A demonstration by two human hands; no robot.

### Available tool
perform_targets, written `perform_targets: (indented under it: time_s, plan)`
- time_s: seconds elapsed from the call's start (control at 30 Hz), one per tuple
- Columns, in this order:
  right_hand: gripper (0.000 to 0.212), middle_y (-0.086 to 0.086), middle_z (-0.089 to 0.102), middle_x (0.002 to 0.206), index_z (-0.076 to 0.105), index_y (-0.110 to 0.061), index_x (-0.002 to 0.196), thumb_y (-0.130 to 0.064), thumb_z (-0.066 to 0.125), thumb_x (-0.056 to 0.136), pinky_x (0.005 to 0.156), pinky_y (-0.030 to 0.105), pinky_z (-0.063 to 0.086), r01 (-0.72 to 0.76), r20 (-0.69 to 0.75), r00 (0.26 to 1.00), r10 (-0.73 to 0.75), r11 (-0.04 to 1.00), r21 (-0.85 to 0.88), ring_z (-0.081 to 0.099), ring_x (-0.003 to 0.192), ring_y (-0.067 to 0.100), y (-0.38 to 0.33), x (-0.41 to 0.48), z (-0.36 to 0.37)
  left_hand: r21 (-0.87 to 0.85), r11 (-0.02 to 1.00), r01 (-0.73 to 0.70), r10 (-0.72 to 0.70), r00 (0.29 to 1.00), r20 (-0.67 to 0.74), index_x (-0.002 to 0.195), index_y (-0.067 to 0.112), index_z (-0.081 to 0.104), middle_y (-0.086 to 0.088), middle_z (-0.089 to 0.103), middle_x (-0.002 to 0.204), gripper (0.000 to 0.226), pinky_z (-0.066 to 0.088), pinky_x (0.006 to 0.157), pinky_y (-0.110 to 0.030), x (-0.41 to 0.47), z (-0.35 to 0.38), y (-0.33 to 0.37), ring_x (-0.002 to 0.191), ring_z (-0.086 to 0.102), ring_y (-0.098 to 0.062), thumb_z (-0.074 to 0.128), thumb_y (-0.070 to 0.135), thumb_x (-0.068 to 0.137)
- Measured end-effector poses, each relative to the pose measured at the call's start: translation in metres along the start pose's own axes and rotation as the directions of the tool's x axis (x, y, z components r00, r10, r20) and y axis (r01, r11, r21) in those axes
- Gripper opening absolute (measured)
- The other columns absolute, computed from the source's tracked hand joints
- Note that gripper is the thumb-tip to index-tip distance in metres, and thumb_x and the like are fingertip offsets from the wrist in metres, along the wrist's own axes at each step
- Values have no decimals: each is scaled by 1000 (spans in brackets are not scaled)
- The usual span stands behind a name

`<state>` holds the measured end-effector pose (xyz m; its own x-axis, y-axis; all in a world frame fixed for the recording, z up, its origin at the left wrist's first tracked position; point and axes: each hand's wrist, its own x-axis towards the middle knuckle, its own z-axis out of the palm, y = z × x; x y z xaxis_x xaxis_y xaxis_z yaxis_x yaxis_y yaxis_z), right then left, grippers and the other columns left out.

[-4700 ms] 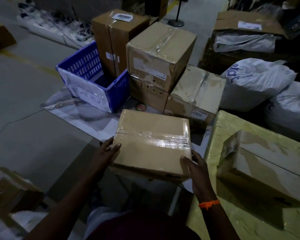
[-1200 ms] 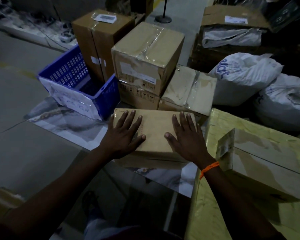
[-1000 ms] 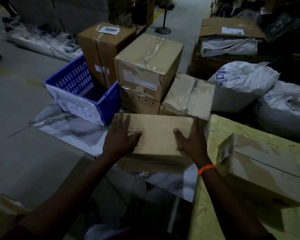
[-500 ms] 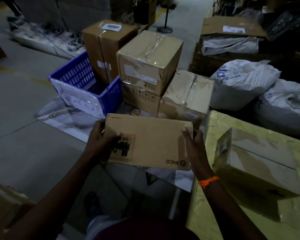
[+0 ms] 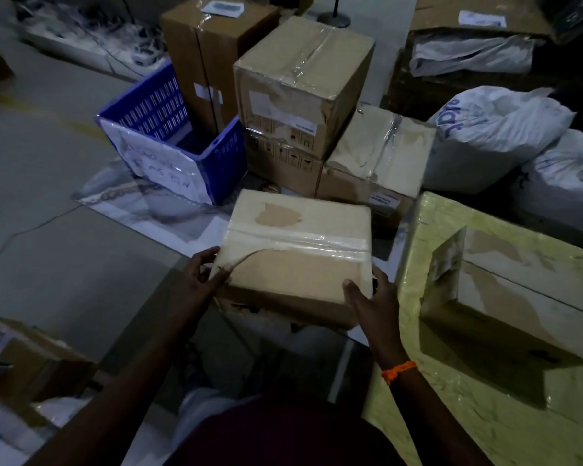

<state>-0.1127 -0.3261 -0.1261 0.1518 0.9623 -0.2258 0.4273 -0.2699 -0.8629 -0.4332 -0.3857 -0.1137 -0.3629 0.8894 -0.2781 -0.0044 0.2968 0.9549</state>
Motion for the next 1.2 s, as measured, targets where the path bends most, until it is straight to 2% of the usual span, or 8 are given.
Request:
perform_targets:
  time_s: [0.2, 0.33, 0.4, 0.5, 0.57, 0.77, 1.03, 1.2]
  plan:
    - [66, 9, 54, 132, 48, -29, 144, -45, 76, 86, 98, 51, 56, 18, -29, 999, -20, 996, -85, 59, 118, 27, 10, 0, 3, 85, 996, -16, 14, 1000, 18, 135, 21, 53, -10, 57, 137, 64, 56, 98, -46, -7, 4, -14, 124, 60, -26, 85, 30, 80]
    - [75, 19, 37, 156, 34, -11, 158, -35, 69, 96, 116, 38, 35, 163, -39, 982, -186, 930, -330, 37, 143, 33, 3, -2, 14, 276, 955, -112, 122, 992, -18, 136, 21, 49, -8, 52, 139, 58, 54, 98, -42, -8, 11, -7, 125, 56, -23, 79, 36, 88]
    - [75, 20, 25, 166, 30, -7, 160, -38, 62, 100, 124, 45, 26, 320, 17, 932, -363, 798, -510, 21, 155, 34, -5, 0, 25, 471, 843, -260, 279, 960, 30, 143, 17, 47, -8, 47, 145, 61, 48, 103, -40, -3, 17, -3, 130, 50, -21, 74, 36, 92]
    - [72, 19, 21, 169, 33, -8, 160, -42, 57, 101, 126, 50, 14, 435, 184, 892, -412, 677, -594, 13, 158, 35, -22, 18, 47, 704, 532, -471, 428, 867, 256, 151, 15, 43, -9, 40, 158, 64, 36, 116, -53, 26, 42, -1, 147, 36, -28, 59, 45, 96]
    - [70, 17, 18, 170, 28, -11, 162, -46, 46, 104, 126, 54, 14, 483, 282, 873, -399, 619, -620, 12, 158, 35, -36, 33, 64, 770, 383, -511, 343, 852, 395, 156, 19, 36, -6, 28, 166, 64, 24, 122, -57, 47, 66, 5, 155, 19, -26, 50, 46, 100]
    - [69, 12, 19, 171, 28, -18, 163, -46, 16, 101, 126, 57, 11, 558, 389, 826, -408, 493, -668, 14, 159, 32, -50, 51, 80, 790, 193, -582, 209, 811, 546, 163, 25, 20, -1, 12, 171, 62, 4, 124, -55, 73, 100, 13, 158, 7, -24, 17, 46, 105]
    - [73, 10, 16, 172, 28, -20, 163, -50, 13, 99, 126, 58, 12, 561, 418, 826, -377, 494, -664, 12, 159, 31, -45, 57, 81, 796, 172, -580, 144, 814, 562, 164, 27, 13, 2, 3, 172, 58, 1, 125, -55, 73, 100, 17, 158, -1, -21, 24, 44, 110]
    - [76, 10, 2, 173, 14, -22, 166, -63, 16, 102, 126, 58, 3, 592, 440, 802, -404, 436, -678, -1, 160, 31, -19, 53, 65, 804, 144, -577, 122, 816, 565, 164, 29, -3, -1, -16, 170, 80, -9, 123, -59, 62, 78, 6, 156, -16, -23, -3, 72, 96]
